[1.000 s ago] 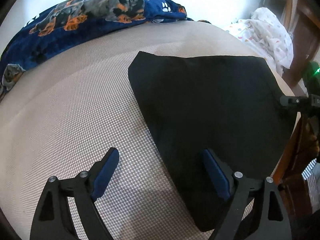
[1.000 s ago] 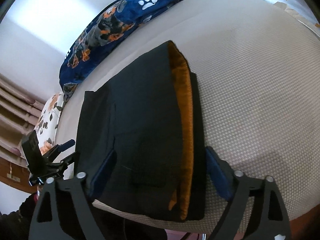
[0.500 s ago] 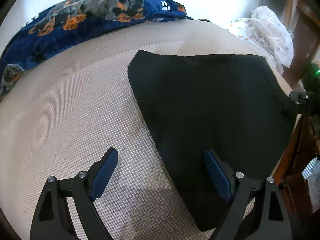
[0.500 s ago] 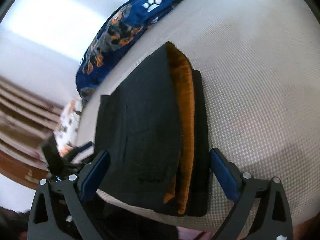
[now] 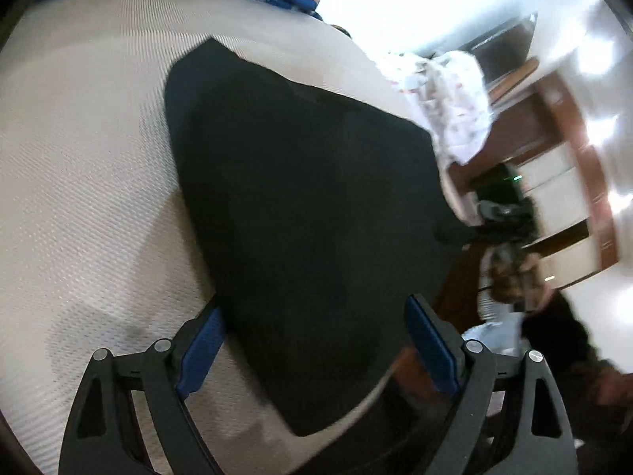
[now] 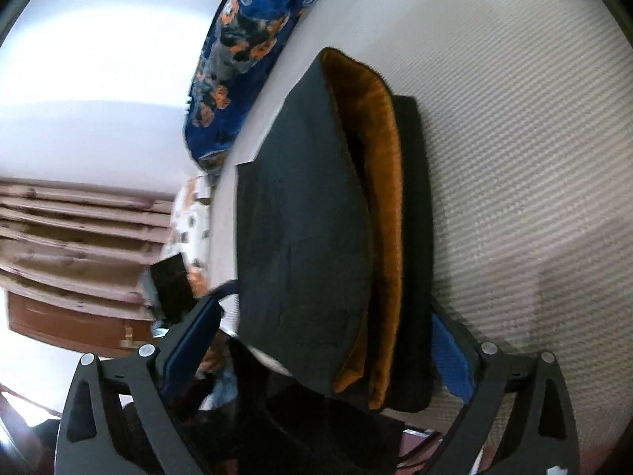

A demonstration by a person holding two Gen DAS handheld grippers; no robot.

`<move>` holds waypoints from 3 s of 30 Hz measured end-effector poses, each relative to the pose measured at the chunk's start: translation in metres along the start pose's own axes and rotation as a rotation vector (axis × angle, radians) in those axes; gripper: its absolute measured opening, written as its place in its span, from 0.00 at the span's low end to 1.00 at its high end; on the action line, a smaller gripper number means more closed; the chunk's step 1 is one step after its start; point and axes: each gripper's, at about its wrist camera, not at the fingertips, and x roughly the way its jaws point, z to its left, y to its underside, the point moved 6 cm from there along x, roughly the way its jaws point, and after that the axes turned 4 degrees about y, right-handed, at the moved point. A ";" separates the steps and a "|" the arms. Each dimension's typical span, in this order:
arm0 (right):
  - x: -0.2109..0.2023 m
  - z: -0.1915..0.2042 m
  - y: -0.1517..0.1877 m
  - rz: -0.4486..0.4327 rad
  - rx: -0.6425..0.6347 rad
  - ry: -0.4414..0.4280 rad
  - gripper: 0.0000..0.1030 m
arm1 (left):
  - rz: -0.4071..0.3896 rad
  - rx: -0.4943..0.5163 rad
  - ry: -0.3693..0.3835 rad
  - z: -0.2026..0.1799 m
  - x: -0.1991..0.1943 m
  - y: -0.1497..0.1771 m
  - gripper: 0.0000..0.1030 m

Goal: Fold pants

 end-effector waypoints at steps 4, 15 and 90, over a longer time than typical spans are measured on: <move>0.006 0.007 0.001 0.035 -0.026 -0.033 0.96 | -0.009 -0.051 0.089 0.006 0.002 -0.003 0.86; 0.018 0.011 -0.006 0.062 -0.096 0.089 0.79 | -0.002 -0.084 0.131 0.014 -0.003 -0.019 0.86; 0.192 0.122 0.050 -0.056 -0.323 0.133 0.26 | -0.321 0.057 -0.592 0.082 -0.120 0.049 0.59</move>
